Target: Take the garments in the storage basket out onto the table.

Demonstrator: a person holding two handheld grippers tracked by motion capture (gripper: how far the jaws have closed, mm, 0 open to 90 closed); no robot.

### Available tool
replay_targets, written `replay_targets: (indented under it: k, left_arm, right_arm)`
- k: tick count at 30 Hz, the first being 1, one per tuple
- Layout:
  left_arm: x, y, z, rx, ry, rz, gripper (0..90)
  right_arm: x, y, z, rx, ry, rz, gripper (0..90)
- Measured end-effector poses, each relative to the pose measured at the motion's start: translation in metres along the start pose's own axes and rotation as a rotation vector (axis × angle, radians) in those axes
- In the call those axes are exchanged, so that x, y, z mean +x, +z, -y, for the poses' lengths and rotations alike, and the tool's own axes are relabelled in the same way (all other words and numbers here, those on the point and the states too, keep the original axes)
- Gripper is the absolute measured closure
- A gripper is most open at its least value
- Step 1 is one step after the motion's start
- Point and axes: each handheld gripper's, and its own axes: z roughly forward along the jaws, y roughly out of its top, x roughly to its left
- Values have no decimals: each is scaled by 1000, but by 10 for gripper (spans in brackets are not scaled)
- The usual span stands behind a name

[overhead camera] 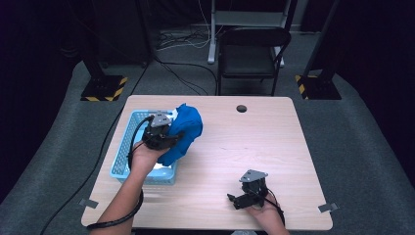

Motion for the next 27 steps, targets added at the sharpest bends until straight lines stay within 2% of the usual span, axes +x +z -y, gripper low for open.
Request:
replay_targets:
  k: [27]
  left_arm:
    - [-32,23,-12,-19,34,72,620]
  right_arm:
    - [0,0,0,0,0,0,0]
